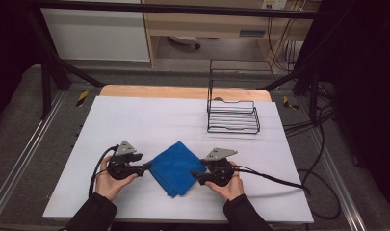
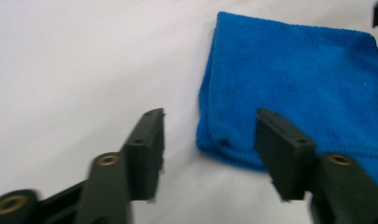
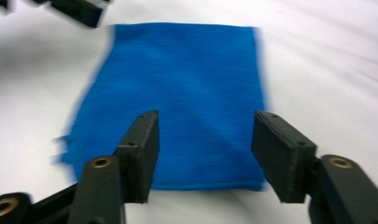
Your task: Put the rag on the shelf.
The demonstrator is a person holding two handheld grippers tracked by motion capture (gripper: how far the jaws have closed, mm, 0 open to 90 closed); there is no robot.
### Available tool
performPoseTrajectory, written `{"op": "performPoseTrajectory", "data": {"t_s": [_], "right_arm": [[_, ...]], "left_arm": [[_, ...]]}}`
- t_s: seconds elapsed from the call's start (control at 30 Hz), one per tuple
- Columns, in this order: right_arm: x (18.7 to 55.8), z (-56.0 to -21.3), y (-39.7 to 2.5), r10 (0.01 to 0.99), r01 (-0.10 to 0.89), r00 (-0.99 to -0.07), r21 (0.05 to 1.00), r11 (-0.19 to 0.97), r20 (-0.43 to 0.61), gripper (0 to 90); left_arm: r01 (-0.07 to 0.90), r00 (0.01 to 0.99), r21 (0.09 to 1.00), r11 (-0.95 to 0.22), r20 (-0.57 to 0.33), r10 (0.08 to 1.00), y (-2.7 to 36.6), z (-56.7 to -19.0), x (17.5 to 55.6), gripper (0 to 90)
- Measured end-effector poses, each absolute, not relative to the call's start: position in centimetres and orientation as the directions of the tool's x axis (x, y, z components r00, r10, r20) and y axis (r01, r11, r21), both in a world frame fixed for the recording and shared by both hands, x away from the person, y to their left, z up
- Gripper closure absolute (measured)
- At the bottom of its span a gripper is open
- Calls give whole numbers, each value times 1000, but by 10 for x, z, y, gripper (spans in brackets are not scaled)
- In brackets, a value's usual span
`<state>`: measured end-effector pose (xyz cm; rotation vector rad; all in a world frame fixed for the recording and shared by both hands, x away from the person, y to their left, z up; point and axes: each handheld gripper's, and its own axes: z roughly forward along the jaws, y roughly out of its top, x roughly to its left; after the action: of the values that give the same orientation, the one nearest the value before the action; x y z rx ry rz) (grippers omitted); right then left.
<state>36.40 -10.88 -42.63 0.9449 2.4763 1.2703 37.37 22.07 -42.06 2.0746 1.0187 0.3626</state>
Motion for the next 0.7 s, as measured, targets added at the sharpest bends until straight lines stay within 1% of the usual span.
{"op": "performPoseTrajectory", "data": {"t_s": [0.03, 0.07, 0.1, 0.13, 0.17, 0.27, 0.33, 0.43, 0.53, 0.57, 0.6, 0.63, 0.67, 0.7], "right_arm": [[356, -425, -99, 585, 430, -805, 777, 460, 99, 342], [353, -426, -93, 568, 425, -817, 771, 474, 100, 331], [353, -426, -93, 568, 425, -817, 771, 474, 100, 331], [347, -429, -81, 545, 429, -830, 759, 490, 117, 316], [347, -429, -81, 545, 429, -830, 759, 490, 117, 316], [341, -437, -64, 518, 431, -844, 748, 504, 137, 324], [340, -441, -53, 503, 413, -856, 743, 526, 119, 356], [337, -446, -39, 490, 404, -864, 737, 542, 114, 404], [334, -452, -32, 484, 370, -873, 725, 581, 57, 437], [334, -452, -32, 485, 357, -874, 727, 586, 38, 461], [332, -453, -32, 494, 348, -869, 730, 588, 16, 506], [332, -453, -32, 494, 348, -869, 730, 588, 16, 506], [331, -454, -32, 504, 332, -864, 733, 593, -16, 553], [331, -454, -32, 504, 332, -864, 733, 593, -16, 553]], "left_arm": [[544, 638, 751, -375, -80, 766, 225, -421, 371, 322], [547, 635, 749, -373, -81, 768, 230, -421, 369, 294], [552, 635, 746, -371, -88, 767, 234, -421, 367, 294], [558, 635, 745, -367, -98, 766, 238, -422, 364, 241], [559, 636, 744, -367, -100, 765, 243, -422, 362, 241], [556, 641, 745, -368, -103, 761, 253, -424, 356, 177], [560, 633, 749, -354, -111, 766, 260, -427, 354, 136], [567, 618, 748, -344, -110, 779, 267, -430, 355, 109], [570, 606, 750, -334, -110, 788, 269, -430, 356, 105], [571, 602, 754, -326, -114, 791, 270, -430, 356, 106], [569, 599, 758, -321, -115, 792, 271, -429, 356, 109], [567, 595, 762, -314, -115, 796, 272, -428, 356, 109], [564, 592, 765, -310, -113, 798, 273, -428, 356, 115], [563, 590, 767, -307, -114, 799, 273, -427, 356, 115]]}}
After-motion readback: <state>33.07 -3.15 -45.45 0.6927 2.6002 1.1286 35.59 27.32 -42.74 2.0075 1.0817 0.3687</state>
